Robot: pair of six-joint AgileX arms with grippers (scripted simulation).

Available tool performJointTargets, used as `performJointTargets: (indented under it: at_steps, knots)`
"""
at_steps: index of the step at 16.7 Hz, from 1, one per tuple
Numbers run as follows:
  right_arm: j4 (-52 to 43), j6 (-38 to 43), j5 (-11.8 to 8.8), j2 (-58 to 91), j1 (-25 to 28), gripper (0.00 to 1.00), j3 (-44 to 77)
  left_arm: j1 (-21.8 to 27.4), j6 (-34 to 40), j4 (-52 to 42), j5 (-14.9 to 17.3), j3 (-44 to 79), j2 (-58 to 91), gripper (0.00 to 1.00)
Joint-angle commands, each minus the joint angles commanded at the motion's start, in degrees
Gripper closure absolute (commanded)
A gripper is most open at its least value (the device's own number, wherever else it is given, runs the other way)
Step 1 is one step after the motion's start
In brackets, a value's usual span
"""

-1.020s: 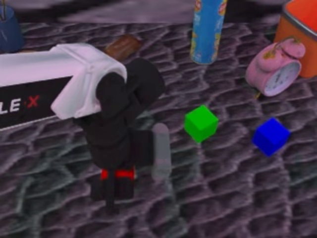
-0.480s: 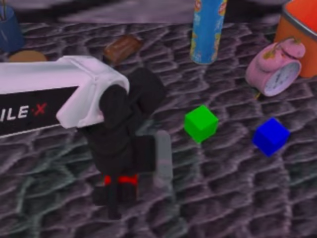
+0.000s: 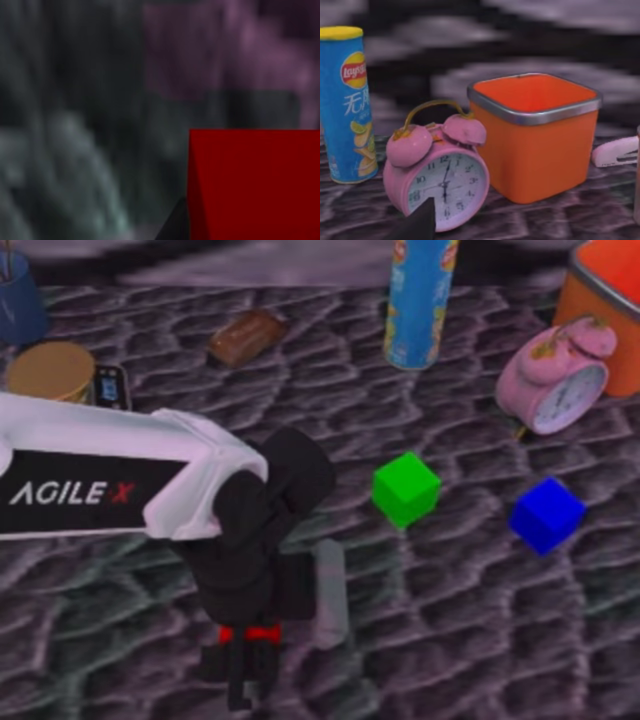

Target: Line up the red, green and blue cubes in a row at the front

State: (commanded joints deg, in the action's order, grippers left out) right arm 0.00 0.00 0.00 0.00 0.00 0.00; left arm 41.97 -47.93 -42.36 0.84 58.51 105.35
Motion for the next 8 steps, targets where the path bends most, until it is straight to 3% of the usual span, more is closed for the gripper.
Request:
performJointTargets:
  at_steps: [2,8]
  knots:
    - [0.0,0.0,0.0,0.0,0.0,0.0,0.0,0.0,0.0,0.0,0.0,0.0,0.0,1.0]
    - [0.0,0.0,0.0,0.0,0.0,0.0,0.0,0.0,0.0,0.0,0.0,0.0,0.0,0.55]
